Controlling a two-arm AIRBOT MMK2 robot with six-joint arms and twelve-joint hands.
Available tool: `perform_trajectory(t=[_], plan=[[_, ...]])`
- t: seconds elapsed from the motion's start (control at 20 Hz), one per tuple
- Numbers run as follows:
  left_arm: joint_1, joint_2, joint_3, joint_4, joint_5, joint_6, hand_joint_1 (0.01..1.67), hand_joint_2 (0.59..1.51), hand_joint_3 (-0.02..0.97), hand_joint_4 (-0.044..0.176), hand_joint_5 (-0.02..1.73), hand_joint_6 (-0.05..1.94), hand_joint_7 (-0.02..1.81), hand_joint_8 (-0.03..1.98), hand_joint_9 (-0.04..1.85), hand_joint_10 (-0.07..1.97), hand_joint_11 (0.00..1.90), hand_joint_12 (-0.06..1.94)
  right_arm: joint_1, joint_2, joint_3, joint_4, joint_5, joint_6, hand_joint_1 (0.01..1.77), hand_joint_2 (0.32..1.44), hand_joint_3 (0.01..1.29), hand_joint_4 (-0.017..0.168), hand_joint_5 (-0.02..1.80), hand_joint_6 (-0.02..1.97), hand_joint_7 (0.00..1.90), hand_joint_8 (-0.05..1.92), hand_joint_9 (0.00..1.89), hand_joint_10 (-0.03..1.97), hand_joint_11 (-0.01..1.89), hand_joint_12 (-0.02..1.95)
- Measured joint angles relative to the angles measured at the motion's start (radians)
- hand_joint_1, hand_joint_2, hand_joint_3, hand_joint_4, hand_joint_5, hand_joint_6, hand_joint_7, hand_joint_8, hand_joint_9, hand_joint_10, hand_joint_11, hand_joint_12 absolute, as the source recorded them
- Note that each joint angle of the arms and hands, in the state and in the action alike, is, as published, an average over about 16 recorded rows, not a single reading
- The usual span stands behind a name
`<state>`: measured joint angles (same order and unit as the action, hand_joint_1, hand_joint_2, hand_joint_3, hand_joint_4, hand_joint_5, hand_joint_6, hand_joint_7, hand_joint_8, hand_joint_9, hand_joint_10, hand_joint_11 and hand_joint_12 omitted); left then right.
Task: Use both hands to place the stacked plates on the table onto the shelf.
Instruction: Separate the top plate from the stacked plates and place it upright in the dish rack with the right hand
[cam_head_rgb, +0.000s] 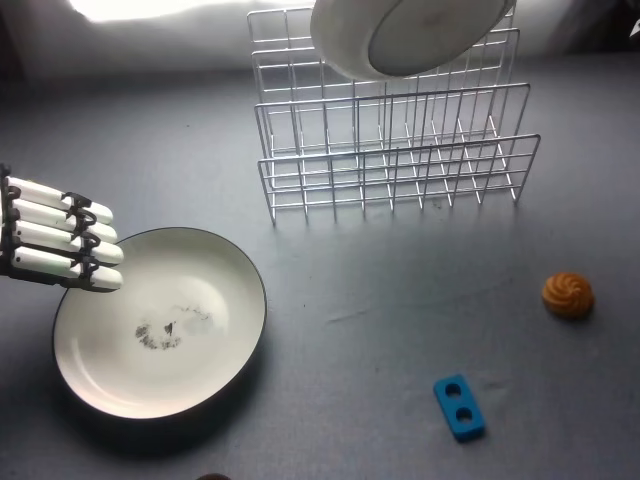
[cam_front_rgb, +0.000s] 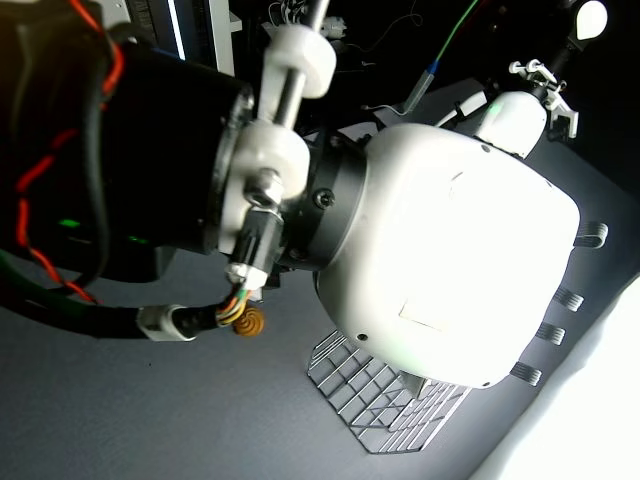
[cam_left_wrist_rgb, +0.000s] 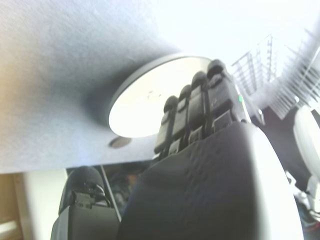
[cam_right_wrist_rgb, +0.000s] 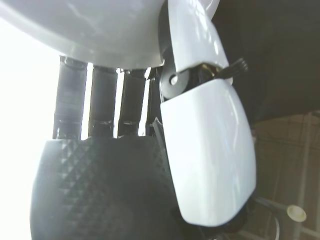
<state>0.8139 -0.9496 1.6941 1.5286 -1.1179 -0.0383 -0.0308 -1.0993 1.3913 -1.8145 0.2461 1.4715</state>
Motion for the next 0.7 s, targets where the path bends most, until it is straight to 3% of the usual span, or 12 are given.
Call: perform_trajectory(t=[0.7], plan=[[0.012, -0.007, 0.003, -0.001, 0.003, 0.003, 0.02, 1.062, 0.020, 0.006, 0.02, 0.01, 0.02, -0.02, 0.02, 0.01, 0.02, -0.02, -0.083, -0.052, 0.065, 0.011, -0.060, 0.094, 1.37, 1.01, 0.01, -0.009, 0.89, 0.89, 1.03, 0.85, 0.99, 1.16, 0.85, 1.37]])
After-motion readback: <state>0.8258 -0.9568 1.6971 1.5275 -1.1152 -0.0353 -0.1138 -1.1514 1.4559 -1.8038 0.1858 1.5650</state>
